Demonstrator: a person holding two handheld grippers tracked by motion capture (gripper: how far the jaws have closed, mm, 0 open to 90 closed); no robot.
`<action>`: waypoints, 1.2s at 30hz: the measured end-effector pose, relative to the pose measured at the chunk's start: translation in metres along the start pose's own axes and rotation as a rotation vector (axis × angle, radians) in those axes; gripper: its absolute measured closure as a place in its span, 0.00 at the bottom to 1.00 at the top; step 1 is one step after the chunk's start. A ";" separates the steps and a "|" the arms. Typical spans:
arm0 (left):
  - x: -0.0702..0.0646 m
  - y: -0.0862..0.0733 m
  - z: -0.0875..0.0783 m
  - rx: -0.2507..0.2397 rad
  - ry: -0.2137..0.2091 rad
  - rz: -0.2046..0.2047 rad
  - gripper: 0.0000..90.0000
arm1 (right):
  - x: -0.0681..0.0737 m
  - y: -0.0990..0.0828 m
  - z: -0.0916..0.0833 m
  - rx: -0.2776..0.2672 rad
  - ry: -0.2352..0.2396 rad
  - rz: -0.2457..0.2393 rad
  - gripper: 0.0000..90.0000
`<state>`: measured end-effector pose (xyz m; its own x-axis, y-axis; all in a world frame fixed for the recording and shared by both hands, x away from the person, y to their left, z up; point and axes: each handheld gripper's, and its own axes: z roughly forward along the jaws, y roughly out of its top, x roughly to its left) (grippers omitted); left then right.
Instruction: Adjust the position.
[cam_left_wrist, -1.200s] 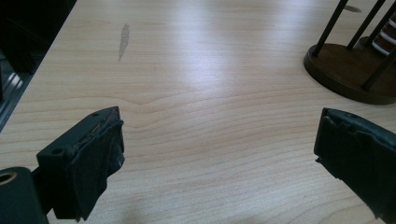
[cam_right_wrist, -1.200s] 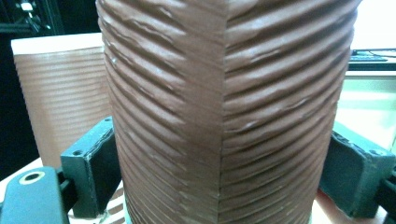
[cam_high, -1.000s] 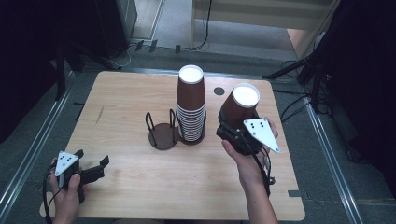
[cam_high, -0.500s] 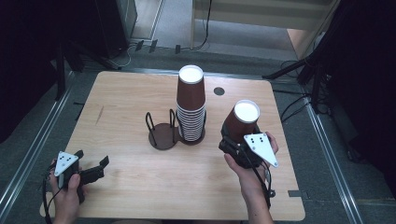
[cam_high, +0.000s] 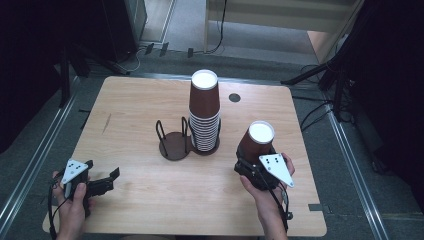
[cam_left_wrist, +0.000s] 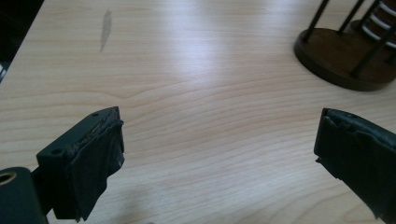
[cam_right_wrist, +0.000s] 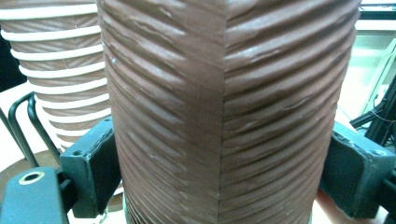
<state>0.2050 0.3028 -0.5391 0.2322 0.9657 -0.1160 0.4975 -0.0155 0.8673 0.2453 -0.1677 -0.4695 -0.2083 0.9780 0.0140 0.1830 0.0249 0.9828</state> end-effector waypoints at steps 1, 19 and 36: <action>-0.003 0.002 -0.001 -0.005 -0.014 0.008 0.03 | 0.000 0.000 0.000 -0.001 0.000 0.002 0.13; -0.056 0.044 0.005 -0.032 -0.170 0.079 0.00 | 0.007 -0.015 -0.002 0.029 0.014 -0.027 0.13; -0.087 0.069 0.007 -0.062 -0.288 0.149 0.00 | 0.016 -0.024 -0.003 0.063 0.017 -0.034 0.12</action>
<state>0.2253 0.2159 -0.4727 0.5303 0.8407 -0.1097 0.3902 -0.1272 0.9119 0.2348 -0.1533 -0.4924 -0.2318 0.9726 -0.0154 0.2352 0.0714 0.9693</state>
